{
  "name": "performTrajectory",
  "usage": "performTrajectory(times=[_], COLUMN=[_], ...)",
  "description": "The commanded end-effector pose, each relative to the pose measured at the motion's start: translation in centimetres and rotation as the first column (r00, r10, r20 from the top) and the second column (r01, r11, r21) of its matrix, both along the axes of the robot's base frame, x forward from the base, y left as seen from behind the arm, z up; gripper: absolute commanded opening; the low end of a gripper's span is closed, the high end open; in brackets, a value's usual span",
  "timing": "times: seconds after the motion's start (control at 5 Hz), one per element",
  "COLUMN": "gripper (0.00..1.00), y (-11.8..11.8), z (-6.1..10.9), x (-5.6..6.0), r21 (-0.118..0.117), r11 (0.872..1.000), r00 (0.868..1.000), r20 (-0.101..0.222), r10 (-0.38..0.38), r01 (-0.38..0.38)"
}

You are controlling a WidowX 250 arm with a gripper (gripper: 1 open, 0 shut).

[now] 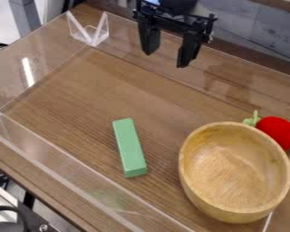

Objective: Move the red fruit to the left

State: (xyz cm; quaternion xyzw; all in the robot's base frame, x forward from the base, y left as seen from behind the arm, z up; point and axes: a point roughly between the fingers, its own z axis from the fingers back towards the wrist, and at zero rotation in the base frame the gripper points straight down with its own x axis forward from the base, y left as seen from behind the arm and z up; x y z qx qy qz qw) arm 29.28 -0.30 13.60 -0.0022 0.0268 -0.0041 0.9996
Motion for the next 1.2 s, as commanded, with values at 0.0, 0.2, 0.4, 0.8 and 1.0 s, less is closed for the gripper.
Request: performTrajectory(times=[0.0, 0.2, 0.4, 0.8, 1.0], gripper=[1.00, 1.00, 1.00, 1.00, 1.00], y=[0.1, -1.5, -4.6, -11.8, -13.6], z=[-0.5, -0.7, -1.8, -3.0, -2.6], x=[-0.3, -0.1, -0.1, 1.3, 2.2], r21=[-0.013, -0.038, -0.070, -0.124, -0.149], r11=[1.000, 0.999, 0.996, 0.985, 0.976], r00=[0.999, 1.000, 0.999, 0.992, 0.986], r20=[-0.021, -0.016, -0.006, 0.022, 0.035], r10=[-0.026, -0.020, 0.054, 0.125, 0.164], r01=[0.026, 0.019, -0.054, -0.121, -0.157])
